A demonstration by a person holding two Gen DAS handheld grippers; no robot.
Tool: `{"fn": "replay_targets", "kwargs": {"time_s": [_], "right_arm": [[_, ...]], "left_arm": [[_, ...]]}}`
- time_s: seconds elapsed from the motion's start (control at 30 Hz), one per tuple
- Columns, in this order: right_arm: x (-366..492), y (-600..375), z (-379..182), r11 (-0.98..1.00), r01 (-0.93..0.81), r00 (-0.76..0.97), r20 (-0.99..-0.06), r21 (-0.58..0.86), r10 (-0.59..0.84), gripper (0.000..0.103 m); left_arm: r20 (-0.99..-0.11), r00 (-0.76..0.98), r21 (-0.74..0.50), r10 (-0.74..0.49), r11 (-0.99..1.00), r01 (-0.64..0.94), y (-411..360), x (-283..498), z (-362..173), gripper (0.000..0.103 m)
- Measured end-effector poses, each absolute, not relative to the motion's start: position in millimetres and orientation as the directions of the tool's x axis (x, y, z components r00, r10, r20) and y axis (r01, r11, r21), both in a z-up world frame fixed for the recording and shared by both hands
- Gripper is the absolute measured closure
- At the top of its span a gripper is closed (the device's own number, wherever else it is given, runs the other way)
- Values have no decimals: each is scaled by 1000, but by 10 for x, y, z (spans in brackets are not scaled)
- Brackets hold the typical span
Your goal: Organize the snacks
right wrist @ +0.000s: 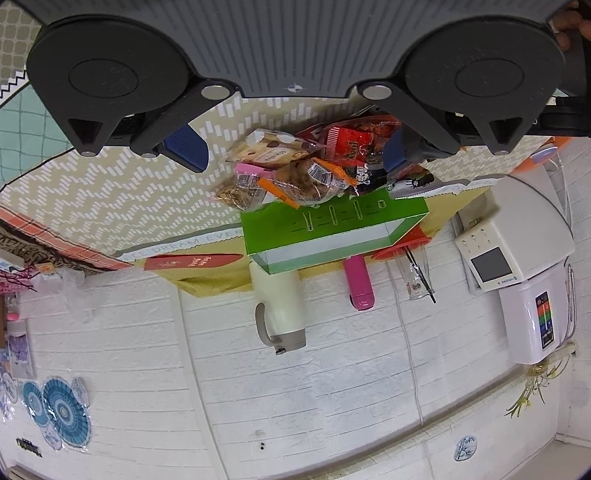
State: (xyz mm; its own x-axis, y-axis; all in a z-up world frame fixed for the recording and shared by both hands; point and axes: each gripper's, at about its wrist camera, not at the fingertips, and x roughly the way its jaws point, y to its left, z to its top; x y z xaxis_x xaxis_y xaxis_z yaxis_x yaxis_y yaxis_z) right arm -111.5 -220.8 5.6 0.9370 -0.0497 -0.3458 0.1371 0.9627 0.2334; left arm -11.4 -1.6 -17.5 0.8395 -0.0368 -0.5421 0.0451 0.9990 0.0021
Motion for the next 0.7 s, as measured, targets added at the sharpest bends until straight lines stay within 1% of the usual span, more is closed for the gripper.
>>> {"fn": "replay_targets", "kwargs": {"time_s": [0.27,0.4,0.5,0.57,0.7], "right_arm": [[-1102,-2185,37,965,171,928,-362,199,-89,0],[-1142,-2202,47,965,154,940,-334,213,-76,0],[-1127,-2153,47,973,149,937,-340,176,-82,0],[-1100,-2150,32,976,127,932,-357,177,-57,0],[-1044,-2195,-11,969,91,916,-401,230,9,0]], "left_arm": [[-543,839,-1,-42,999,49,-21,-123,-186,6],[-546,836,-1,-49,998,58,-40,-118,-205,6],[-547,835,-3,-55,998,63,-49,-111,-215,6],[-546,836,-7,-56,998,62,-45,-111,-220,6],[-551,833,-8,-56,998,61,-45,-107,-235,6]]}}
